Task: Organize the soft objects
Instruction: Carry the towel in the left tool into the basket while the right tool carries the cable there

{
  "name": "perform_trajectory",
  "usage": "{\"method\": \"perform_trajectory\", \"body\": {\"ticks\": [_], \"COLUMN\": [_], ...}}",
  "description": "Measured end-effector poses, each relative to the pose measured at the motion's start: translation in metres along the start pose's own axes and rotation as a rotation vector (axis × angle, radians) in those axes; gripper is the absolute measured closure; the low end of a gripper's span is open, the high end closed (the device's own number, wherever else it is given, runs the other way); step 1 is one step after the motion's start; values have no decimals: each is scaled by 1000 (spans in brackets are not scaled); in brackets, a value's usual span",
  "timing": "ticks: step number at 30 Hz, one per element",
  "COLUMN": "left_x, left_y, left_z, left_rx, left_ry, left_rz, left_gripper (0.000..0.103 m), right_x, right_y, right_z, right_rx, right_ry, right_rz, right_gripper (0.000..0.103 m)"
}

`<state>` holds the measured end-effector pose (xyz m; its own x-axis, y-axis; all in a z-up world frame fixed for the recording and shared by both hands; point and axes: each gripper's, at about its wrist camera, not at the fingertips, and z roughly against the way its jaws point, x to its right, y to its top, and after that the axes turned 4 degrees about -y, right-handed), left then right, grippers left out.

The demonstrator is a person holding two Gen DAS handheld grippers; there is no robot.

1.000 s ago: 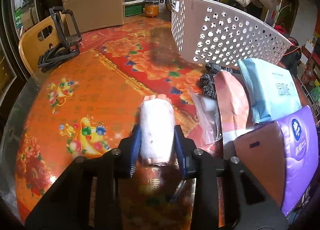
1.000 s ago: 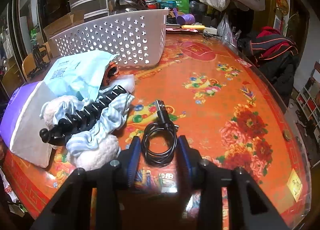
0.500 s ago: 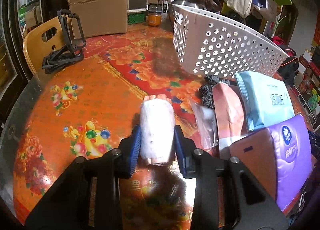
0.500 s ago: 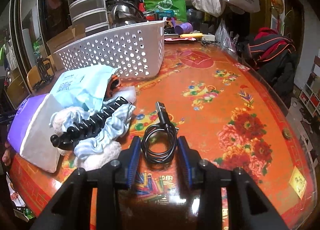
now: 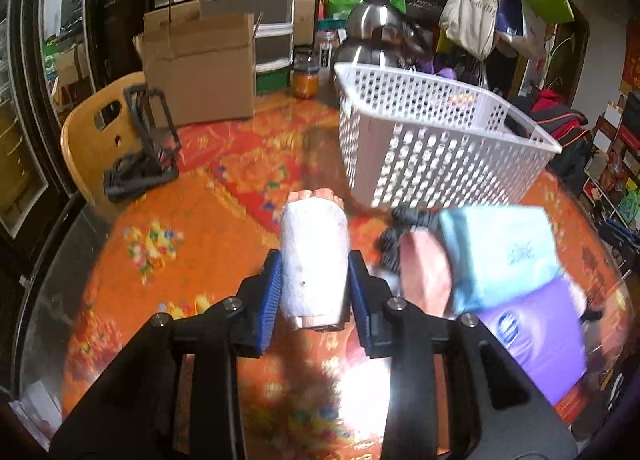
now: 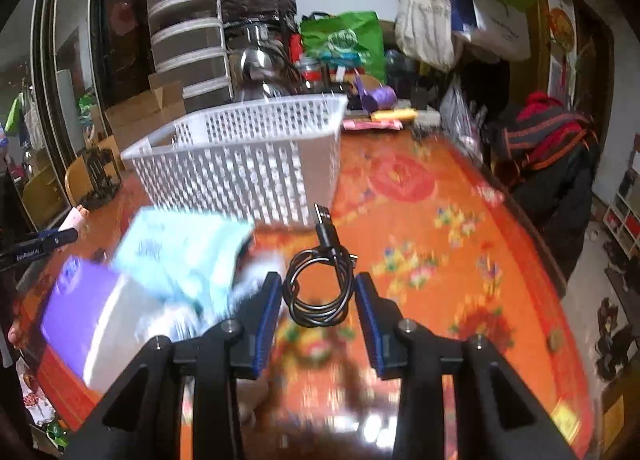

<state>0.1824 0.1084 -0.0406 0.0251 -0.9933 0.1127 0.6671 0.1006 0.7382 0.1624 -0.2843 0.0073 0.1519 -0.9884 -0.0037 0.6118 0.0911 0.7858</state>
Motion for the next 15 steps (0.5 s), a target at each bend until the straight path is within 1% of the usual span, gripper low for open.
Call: {"method": "perform_trajectory", "body": {"ticks": [2,5,7,9,10,11,13,15], "left_x": [2,6,11,16,17,21,27,38], "left_y": [13,41,65,93,104,119,142,167], "left_z": [4,8,8,3,1,-3,-11,-23], "left_rx": [7,28,32,19,18,7,-7,-41], "left_ry": [-6,-4,-19,-41,-53,-50,-75,-81], "left_rz": [-2,-8,-14,-19,-14,-18,-7,-23], "left_gripper": [73,73,73,73,73,73,73,73], "right_x": [-2,-8,-11,-16,-19,-23,-28,-33], "right_y": [22,57,82,106,117,129,146,160], "right_z": [0,-6,-15,-28,-36,-47,-68,-94], "right_rx": [18,42,45,36,23,1,-34,-87], "right_ry": [16,31,54,53,54,66,62,56], "right_rz": [10,38,45,61,70,80,89,105], "right_gripper": [66,66,66,66,66,66,66,66]}}
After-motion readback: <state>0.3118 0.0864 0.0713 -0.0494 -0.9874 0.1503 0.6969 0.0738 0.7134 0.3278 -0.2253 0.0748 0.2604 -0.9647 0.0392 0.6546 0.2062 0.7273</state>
